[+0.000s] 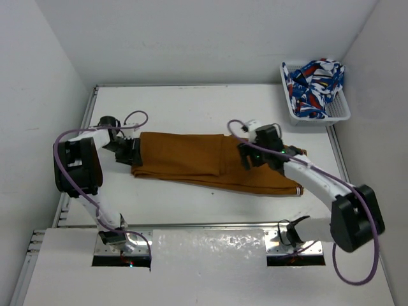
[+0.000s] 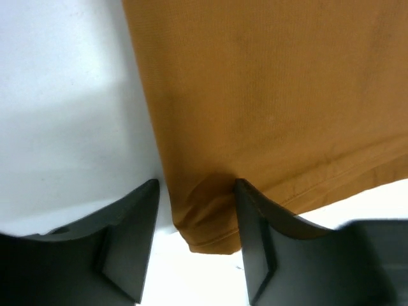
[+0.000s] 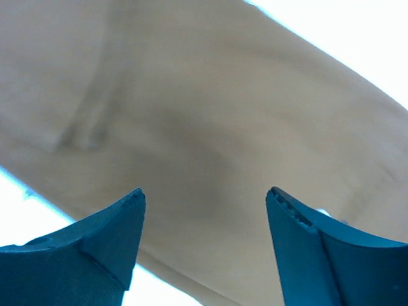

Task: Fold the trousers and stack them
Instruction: Fold the trousers

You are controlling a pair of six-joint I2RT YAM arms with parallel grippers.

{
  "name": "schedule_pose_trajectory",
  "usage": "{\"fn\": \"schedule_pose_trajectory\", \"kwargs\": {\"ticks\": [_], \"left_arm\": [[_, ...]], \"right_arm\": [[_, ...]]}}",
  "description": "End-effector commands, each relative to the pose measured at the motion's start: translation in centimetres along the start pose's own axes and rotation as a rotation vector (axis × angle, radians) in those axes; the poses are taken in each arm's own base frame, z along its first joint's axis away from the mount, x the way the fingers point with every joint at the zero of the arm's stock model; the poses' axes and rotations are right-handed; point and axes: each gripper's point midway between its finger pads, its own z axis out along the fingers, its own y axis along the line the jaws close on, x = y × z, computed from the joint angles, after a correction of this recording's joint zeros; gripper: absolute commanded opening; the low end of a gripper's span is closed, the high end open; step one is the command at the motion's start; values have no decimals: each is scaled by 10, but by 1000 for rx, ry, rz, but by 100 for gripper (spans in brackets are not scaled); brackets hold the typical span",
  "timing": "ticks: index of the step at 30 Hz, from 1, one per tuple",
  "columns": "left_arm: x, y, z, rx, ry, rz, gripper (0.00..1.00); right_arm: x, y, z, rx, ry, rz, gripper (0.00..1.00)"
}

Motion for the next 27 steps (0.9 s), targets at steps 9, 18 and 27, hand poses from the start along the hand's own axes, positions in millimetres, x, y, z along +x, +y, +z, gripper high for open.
{"fn": "schedule_pose_trajectory", "kwargs": {"ticks": [9,18,27], "left_arm": [[-47,32,-53,-64,-103,7,0],[-151,41,-242,-221,-482,206,0],[-135,-143,-221,176,-510,625,0]], "right_arm": [[71,-98,-36,272,-11,576,78],[67,-105,-33,276,-4,603,75],[50,-48,5,119,38,575,73]]}}
